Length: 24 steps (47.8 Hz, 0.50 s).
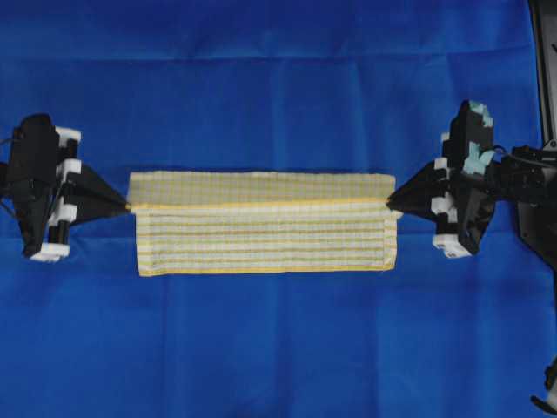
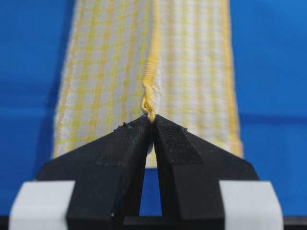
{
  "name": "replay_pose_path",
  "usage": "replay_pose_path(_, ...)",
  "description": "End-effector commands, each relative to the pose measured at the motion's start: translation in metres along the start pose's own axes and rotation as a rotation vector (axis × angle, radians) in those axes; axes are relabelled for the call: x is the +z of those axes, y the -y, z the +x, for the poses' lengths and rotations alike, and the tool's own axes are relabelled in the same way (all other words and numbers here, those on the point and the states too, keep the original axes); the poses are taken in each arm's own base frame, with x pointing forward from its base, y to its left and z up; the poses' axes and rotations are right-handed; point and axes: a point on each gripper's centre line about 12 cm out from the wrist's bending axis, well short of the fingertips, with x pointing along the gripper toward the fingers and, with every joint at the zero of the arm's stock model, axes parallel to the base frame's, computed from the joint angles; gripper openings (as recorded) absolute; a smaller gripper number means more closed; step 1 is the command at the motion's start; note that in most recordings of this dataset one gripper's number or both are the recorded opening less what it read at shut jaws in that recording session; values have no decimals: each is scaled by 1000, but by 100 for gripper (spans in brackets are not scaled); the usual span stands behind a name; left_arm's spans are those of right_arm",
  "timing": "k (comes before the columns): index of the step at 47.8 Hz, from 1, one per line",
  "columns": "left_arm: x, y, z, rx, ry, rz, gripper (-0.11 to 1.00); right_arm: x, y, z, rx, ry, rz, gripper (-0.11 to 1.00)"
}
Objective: Fold the yellow towel.
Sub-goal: 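Release the corners onto the folded towel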
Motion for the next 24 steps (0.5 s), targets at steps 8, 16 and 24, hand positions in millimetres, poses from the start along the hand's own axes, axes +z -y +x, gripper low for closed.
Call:
replay_pose_path(8, 5, 17, 6, -55, -5, 3, 3, -3, -17, 2, 50, -20, -9, 5)
replay_pose_path(16, 6, 18, 17, -50, -29, 4, 3, -6, -21, 6, 52, -45, -21, 5)
replay_pose_path(24, 2, 18, 29, -42, -74, 5, 3, -9, -23, 11, 48, -85, -26, 5)
